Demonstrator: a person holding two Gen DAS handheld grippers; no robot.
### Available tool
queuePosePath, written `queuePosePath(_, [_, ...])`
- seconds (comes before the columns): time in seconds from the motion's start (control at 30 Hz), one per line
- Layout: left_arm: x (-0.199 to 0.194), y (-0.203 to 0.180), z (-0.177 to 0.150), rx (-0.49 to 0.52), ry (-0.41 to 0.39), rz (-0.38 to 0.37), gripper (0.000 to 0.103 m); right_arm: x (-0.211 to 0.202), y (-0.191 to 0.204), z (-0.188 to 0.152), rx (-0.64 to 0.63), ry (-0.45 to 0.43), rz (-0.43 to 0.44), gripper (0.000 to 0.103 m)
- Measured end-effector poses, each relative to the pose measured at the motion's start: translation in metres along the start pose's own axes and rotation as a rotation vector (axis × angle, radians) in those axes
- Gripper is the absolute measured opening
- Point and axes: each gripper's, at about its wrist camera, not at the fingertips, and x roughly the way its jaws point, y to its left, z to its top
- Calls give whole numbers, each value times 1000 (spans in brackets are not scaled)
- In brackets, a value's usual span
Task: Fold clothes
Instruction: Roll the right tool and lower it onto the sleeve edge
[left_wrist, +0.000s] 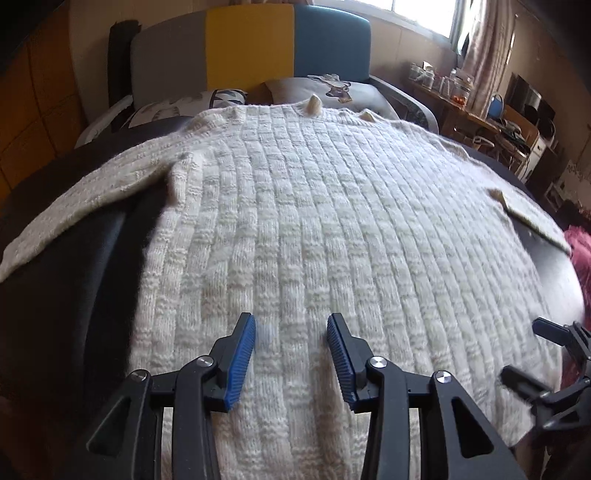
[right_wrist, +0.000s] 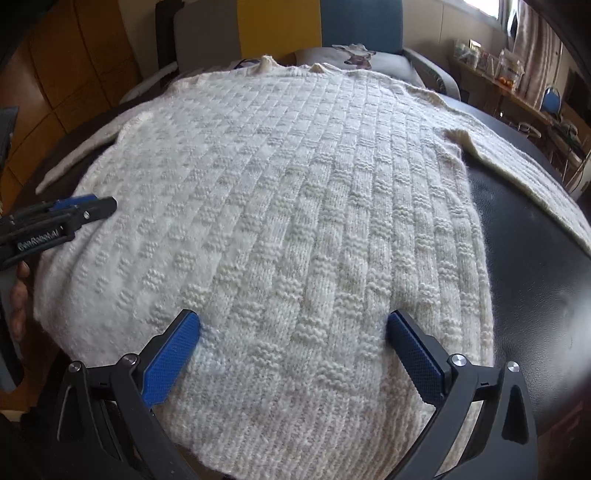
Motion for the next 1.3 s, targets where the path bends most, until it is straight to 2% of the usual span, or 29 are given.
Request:
queuePosePath(0.07, [-1,2,6,-9,-13,13,41,-16,-20,5,59,-76,3,103])
queuePosePath(0.17, [0,0,15,-9,-25,3,41,-47,-84,14,240,-185,65,103])
queuePosePath(0.23, [6,-5,20,-2,-14,15,41,-56,-133,16,352,-226,86,103])
queuePosePath(0.3, [13,-12,21,16,5,12,41,-64,-185,15,463,-252,85,103])
queuePosePath(0.4, [22,-24,24,55,19,14,41,-75,-260,7,632,-293,38,103])
queuePosePath(0.47, [25,-31,26,76,20,20,41,-83,-303,1,735,-347,32,103])
queuePosePath(0.57, [30,-38,33,98,22,20,41,-91,-357,-9,893,-430,37,103])
queuePosePath(0.63, [32,-40,37,106,20,22,41,-89,-385,-13,999,-455,53,103])
queuePosePath(0.87, [37,-41,42,118,30,26,41,-78,-449,-22,1216,-537,106,103])
queuePosePath(0.93, [36,-42,42,116,30,27,41,-77,-455,-18,1209,-537,95,102])
queuePosePath(1.07, [40,-44,45,119,32,38,42,-68,-462,-8,1192,-508,80,94])
queuePosePath(1.2, [41,-44,46,119,33,40,42,-53,-468,-6,1204,-491,82,93])
queuePosePath(1.3, [41,-44,46,118,34,40,42,-44,-472,-8,1219,-488,81,82])
